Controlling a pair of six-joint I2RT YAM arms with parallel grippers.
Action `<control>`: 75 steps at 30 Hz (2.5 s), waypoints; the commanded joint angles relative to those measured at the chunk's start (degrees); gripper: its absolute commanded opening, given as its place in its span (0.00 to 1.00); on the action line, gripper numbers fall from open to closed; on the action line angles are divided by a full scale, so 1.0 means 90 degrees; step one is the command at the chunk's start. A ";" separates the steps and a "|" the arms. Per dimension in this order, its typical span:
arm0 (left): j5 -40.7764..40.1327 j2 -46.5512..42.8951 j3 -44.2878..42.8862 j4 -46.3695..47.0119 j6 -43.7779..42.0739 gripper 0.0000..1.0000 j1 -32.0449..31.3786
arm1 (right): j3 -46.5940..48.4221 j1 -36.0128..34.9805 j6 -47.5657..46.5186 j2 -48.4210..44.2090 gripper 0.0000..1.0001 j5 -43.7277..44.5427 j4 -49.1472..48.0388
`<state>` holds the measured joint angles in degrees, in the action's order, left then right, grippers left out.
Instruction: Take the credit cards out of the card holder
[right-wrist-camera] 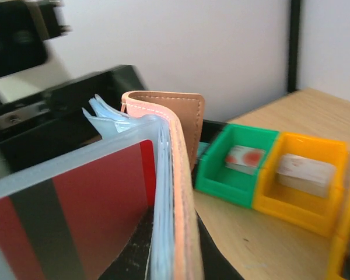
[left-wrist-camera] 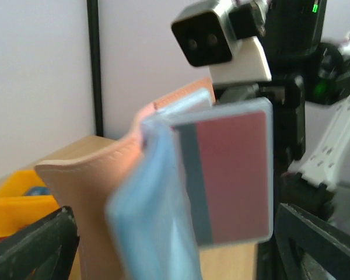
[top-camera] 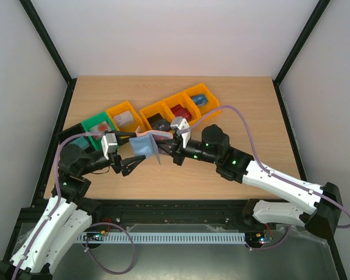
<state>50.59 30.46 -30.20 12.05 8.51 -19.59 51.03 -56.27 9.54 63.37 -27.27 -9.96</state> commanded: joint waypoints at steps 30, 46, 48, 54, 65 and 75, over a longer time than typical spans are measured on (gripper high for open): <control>0.0600 -0.0160 0.0531 -0.0105 -0.0077 0.99 0.0273 | 0.0871 -0.0135 -0.0592 -0.0141 0.02 -0.0357 0.1633; 0.1258 -0.0266 0.0542 0.0206 0.0159 0.03 0.0278 | 0.0629 -0.0135 -0.0746 -0.0265 0.02 -0.0866 0.1393; 0.1251 -0.0282 0.0520 0.0124 0.0198 0.02 0.0278 | 0.0588 -0.0128 -0.0754 -0.0295 0.02 -0.0632 0.1414; -0.0099 -0.0342 0.0560 -0.0397 0.0281 0.02 0.0320 | 0.0466 -0.0075 -0.0487 -0.0511 0.45 0.0814 0.1503; -0.2353 -0.0327 0.0453 -0.1105 -0.0177 0.02 0.0362 | 0.0683 -0.0032 -0.0288 -0.1120 0.47 0.0590 0.1618; -0.1242 -0.0246 0.0346 -0.0798 0.0163 0.02 0.0359 | 0.0671 -0.0154 0.0598 0.0364 0.22 -0.1191 -0.0318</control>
<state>30.74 28.77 -25.12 0.30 6.94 -16.67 55.42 -57.47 12.05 61.21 -34.39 -8.10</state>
